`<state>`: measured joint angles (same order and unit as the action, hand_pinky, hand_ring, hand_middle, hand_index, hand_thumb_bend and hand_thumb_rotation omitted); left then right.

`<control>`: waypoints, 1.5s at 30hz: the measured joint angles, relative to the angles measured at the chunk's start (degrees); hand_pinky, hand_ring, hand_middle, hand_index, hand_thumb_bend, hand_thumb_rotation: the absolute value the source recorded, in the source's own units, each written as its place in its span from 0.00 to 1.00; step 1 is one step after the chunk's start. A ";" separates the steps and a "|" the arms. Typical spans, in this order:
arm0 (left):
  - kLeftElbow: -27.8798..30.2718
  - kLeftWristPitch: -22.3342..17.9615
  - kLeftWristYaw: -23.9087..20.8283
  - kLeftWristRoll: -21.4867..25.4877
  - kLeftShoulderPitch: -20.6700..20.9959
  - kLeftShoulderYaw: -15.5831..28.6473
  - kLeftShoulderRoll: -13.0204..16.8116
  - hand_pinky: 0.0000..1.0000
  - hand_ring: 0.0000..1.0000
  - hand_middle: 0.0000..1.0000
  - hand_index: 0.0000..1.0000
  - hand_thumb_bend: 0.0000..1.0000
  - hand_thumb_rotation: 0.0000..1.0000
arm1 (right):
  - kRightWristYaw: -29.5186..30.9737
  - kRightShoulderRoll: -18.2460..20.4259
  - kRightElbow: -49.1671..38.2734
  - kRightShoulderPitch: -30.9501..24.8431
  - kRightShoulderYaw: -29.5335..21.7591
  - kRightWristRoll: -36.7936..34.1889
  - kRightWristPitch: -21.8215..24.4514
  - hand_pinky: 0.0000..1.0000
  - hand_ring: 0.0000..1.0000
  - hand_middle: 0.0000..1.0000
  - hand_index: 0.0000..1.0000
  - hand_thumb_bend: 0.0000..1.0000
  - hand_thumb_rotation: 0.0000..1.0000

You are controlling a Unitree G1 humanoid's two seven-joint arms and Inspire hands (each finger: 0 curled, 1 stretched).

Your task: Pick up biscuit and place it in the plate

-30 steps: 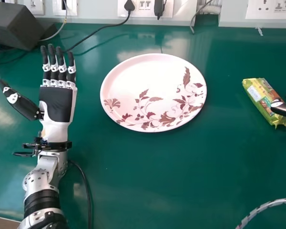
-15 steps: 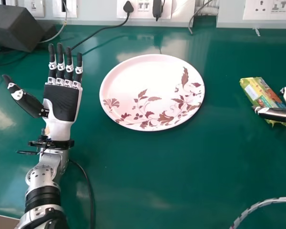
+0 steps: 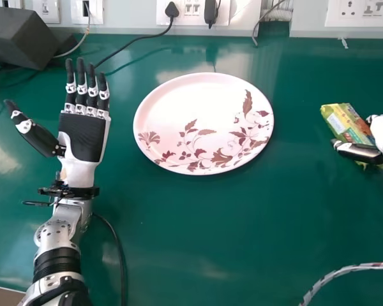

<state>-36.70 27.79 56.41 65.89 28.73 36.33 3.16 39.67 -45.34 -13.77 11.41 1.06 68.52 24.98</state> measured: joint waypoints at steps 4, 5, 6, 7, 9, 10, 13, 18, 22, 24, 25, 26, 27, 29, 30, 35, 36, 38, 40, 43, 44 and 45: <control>-0.32 1.33 0.00 0.40 0.12 0.23 0.21 0.74 0.90 0.97 1.00 1.00 0.75 | -2.48 0.39 1.46 -1.04 0.43 -0.03 0.00 0.71 0.85 0.98 0.93 0.81 0.60; -0.39 1.64 0.00 0.51 0.14 0.30 0.27 0.74 0.90 0.97 1.00 1.00 0.75 | -2.74 0.42 1.53 -1.07 0.44 -0.10 0.00 0.70 0.84 0.99 0.93 0.81 0.60; -0.55 2.17 -0.01 0.69 0.18 0.39 0.41 0.74 0.90 0.97 1.00 1.00 0.75 | -3.26 0.49 1.75 -1.09 0.46 -0.26 0.00 0.69 0.83 0.99 0.92 0.80 0.60; -0.62 2.75 -0.03 0.78 0.20 0.49 0.51 0.73 0.89 0.96 1.00 1.00 0.75 | -3.71 0.64 1.94 -1.10 0.46 -0.37 0.01 0.68 0.81 0.99 0.91 0.79 0.58; -0.63 3.79 -0.30 1.29 0.18 0.78 0.61 0.69 0.88 0.96 1.00 1.00 0.74 | -4.32 0.88 2.18 -1.22 0.46 -0.52 0.05 0.66 0.79 0.98 0.90 0.77 0.53; -0.63 4.25 -0.45 1.70 0.17 1.00 0.62 0.67 0.88 0.96 1.00 1.00 0.74 | -4.52 0.93 2.30 -1.25 0.46 -0.58 0.14 0.65 0.78 0.98 0.90 0.75 0.50; -0.54 5.23 -1.20 2.68 0.07 1.30 0.63 0.63 0.86 0.96 1.00 1.00 0.74 | -5.29 1.01 2.52 -1.30 0.46 -1.03 0.41 0.63 0.75 0.96 0.88 0.72 0.43; 0.14 7.04 -3.83 4.84 -0.25 2.38 0.28 0.64 0.86 0.96 1.00 1.00 0.73 | -5.66 1.21 2.52 -1.76 0.46 -2.24 0.96 0.59 0.69 0.84 0.78 0.63 0.28; 0.15 8.29 -4.51 5.44 -0.28 2.82 0.20 0.68 0.86 0.95 1.00 1.00 0.73 | -6.58 1.22 2.48 -2.21 0.40 -2.78 1.19 0.59 0.66 0.76 0.72 0.57 0.23; 0.11 9.35 -5.05 6.32 -0.27 3.17 0.21 0.70 0.86 0.95 1.00 1.00 0.73 | -7.12 1.22 2.30 -2.72 0.30 -2.92 1.25 0.54 0.62 0.71 0.68 0.54 0.23; 0.09 9.82 -5.57 6.42 -0.26 3.38 0.21 0.70 0.86 0.94 1.00 1.00 0.73 | -7.31 1.21 2.13 -2.95 0.25 -2.95 1.25 0.48 0.53 0.69 0.66 0.50 0.10; 0.09 10.39 -6.05 6.66 -0.25 3.56 0.22 0.70 0.86 0.94 1.00 1.00 0.74 | -7.46 1.20 1.99 -3.09 0.16 -3.00 1.25 0.46 0.50 0.67 0.65 0.48 0.05; 0.09 10.79 -6.64 6.87 -0.26 3.65 0.22 0.70 0.86 0.94 1.00 1.00 0.74 | -7.65 1.11 1.81 -3.19 0.02 -3.09 1.24 0.42 0.45 0.61 0.65 0.49 0.02; 0.16 11.43 -7.35 7.00 -0.27 3.70 0.23 0.69 0.87 0.94 1.00 1.00 0.74 | -7.74 0.96 1.70 -3.34 -0.21 -3.34 1.21 0.36 0.41 0.57 0.65 0.49 0.01; 0.19 11.81 -7.75 7.02 -0.30 3.75 0.25 0.69 0.87 0.95 1.00 1.00 0.75 | -7.70 0.86 1.54 -3.51 -0.32 -3.61 1.20 0.35 0.40 0.56 0.64 0.49 0.00; 0.60 12.69 -11.04 7.38 -0.42 4.54 0.15 0.70 0.88 0.95 1.00 1.00 0.73 | -7.84 0.77 1.12 -3.82 -0.72 -4.12 1.19 0.29 0.37 0.53 0.60 0.49 0.00; 0.76 12.68 -11.66 7.37 -0.47 4.70 0.08 0.70 0.88 0.96 1.00 1.00 0.73 | -7.86 0.77 1.08 -3.84 -0.79 -4.24 1.20 0.29 0.37 0.53 0.60 0.49 0.00; 1.16 12.69 -12.51 7.37 -0.60 4.77 -0.11 0.70 0.88 0.96 1.00 1.00 0.73 | -7.83 0.76 0.94 -3.82 -0.92 -4.25 1.31 0.28 0.37 0.52 0.59 0.49 0.00; 1.47 12.60 -12.99 7.36 -0.69 4.92 -0.30 0.70 0.87 0.96 1.00 1.00 0.73 | -7.30 0.75 0.61 -3.81 -0.93 -4.18 1.80 0.25 0.37 0.52 0.59 0.49 0.00; 1.98 12.20 -13.46 7.36 -0.87 5.01 -0.55 0.69 0.87 0.96 1.00 1.00 0.73 | -6.76 0.71 0.04 -3.79 -0.94 -4.10 2.11 0.23 0.36 0.51 0.59 0.49 0.00; 2.09 12.19 -13.49 7.36 -0.91 5.02 -0.59 0.69 0.87 0.96 1.00 1.00 0.72 | -6.54 0.70 -0.16 -3.79 -0.97 -4.12 2.15 0.23 0.36 0.50 0.59 0.49 0.00; 2.18 12.19 -13.53 7.36 -0.96 5.06 -0.61 0.69 0.87 0.96 1.00 1.00 0.72 | -6.40 0.67 -0.45 -3.79 -1.01 -4.11 2.16 0.22 0.36 0.50 0.58 0.49 0.00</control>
<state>-34.52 39.98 42.88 73.25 27.77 41.38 2.55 33.28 -44.67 -14.22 7.62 0.05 64.41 27.14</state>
